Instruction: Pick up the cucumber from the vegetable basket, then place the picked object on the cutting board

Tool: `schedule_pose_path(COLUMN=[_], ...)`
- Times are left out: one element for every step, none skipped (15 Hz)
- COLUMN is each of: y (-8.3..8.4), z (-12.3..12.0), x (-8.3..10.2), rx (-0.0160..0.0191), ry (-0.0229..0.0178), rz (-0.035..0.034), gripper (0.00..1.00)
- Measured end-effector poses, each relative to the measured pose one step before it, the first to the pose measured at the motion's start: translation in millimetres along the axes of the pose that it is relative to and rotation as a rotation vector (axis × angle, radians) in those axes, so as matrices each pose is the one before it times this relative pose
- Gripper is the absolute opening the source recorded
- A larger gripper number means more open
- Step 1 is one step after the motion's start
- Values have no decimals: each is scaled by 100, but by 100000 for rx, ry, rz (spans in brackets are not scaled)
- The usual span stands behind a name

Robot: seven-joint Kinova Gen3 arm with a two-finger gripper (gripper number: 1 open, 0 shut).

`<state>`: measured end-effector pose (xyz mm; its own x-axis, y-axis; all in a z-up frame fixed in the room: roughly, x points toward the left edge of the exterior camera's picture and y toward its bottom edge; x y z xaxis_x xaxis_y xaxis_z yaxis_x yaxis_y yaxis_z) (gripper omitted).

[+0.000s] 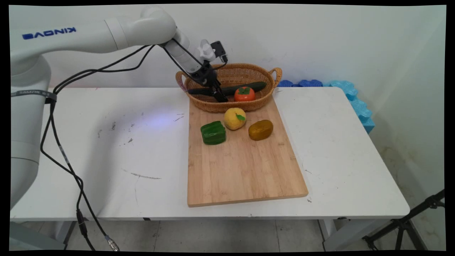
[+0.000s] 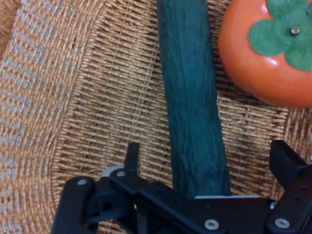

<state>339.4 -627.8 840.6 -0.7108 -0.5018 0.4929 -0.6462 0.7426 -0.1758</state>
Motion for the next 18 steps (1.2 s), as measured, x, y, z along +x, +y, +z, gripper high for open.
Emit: schedule_pose_path(y=[37,43,52,51,37,29,26,5,-12,-14,-24,-32,-53,-53,-82,-82,-73,-43], z=[258,225,244,214,163,148,169,114,93,90,65,26,14,-15,-97,-167,-147,-143], x=[58,87,110,122,88,67,153,84,56,102,112,81,124,92,112,129,91,42], rx=[176,102,122,102,86,124,78,95,151,147,174,199,252,269,411,443,376,248], ry=[-152,-97,-89,-21,5,23,83,55,75,91,121,110,152,151,239,278,212,136], rz=[307,277,346,339,239,240,304,159,95,106,42,-23,-38,-92,-175,-217,-201,-162], gripper=[100,100,100,100,0,0,0,0,0,0,0,0,0,0,0,0,0,0])
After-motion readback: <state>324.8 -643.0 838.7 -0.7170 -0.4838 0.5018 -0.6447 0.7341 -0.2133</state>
